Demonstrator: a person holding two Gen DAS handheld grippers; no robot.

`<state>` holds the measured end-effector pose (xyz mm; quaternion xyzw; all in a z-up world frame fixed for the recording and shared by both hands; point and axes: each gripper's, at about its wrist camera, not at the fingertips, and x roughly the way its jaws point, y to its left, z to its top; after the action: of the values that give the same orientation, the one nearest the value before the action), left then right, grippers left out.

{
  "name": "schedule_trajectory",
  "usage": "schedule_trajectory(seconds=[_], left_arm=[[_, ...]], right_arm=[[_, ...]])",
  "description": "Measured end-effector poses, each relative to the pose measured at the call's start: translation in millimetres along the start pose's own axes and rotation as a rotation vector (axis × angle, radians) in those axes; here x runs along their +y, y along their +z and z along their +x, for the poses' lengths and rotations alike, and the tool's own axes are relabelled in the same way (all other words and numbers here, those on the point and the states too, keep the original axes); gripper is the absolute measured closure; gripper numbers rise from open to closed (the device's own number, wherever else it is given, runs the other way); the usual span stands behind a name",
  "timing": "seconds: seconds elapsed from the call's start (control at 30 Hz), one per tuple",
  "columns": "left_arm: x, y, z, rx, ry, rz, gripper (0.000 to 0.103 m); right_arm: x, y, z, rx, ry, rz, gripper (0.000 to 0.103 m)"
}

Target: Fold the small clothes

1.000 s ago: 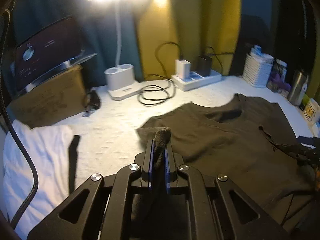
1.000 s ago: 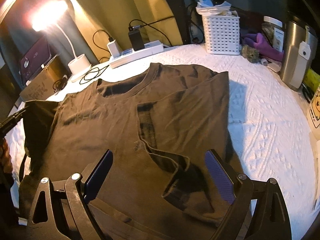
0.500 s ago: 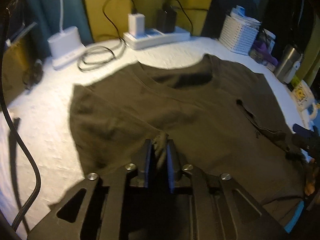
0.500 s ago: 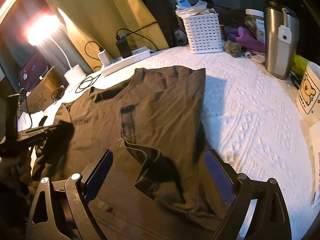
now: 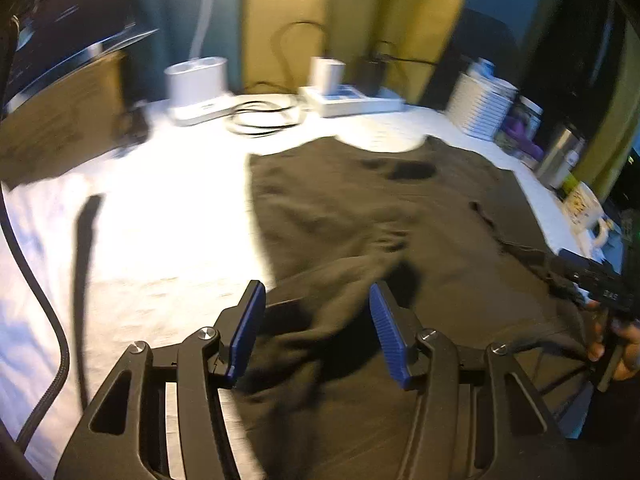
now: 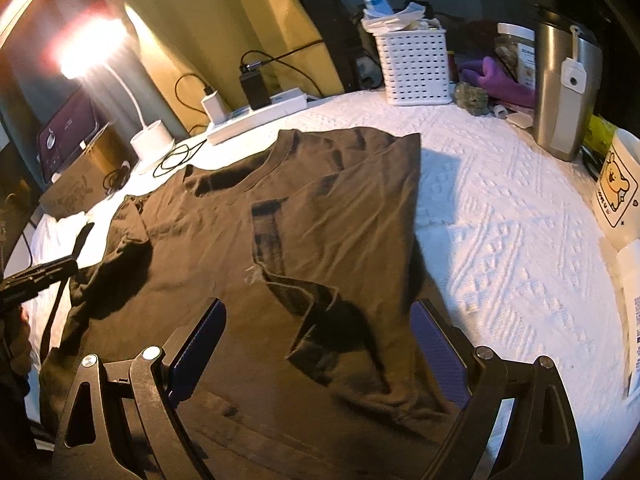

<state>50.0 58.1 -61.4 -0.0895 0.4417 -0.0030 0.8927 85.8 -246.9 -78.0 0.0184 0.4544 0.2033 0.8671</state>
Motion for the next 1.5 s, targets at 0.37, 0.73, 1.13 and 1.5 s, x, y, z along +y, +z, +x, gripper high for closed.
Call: schedule_trajectory(seconds=[0.37,0.73,1.13,1.5], left_arm=[[50,-15,28,0.059,-0.054,-0.085,0.049],[21,-25,6,0.008,-0.168,0.005,0.098],[-50,-42,-1,0.106,-0.236,0.167,0.099],[-32,-20,-22,0.011,-0.137,0.131,0.041]], right_arm=[[31,2,0,0.017,-0.021,-0.058,0.009],[41,0,-4,0.015,-0.024,-0.074,0.009],[34,-10,-17,-0.004,-0.019,-0.058,0.009],[15,-19,-20,-0.009,-0.022,-0.015,0.009]])
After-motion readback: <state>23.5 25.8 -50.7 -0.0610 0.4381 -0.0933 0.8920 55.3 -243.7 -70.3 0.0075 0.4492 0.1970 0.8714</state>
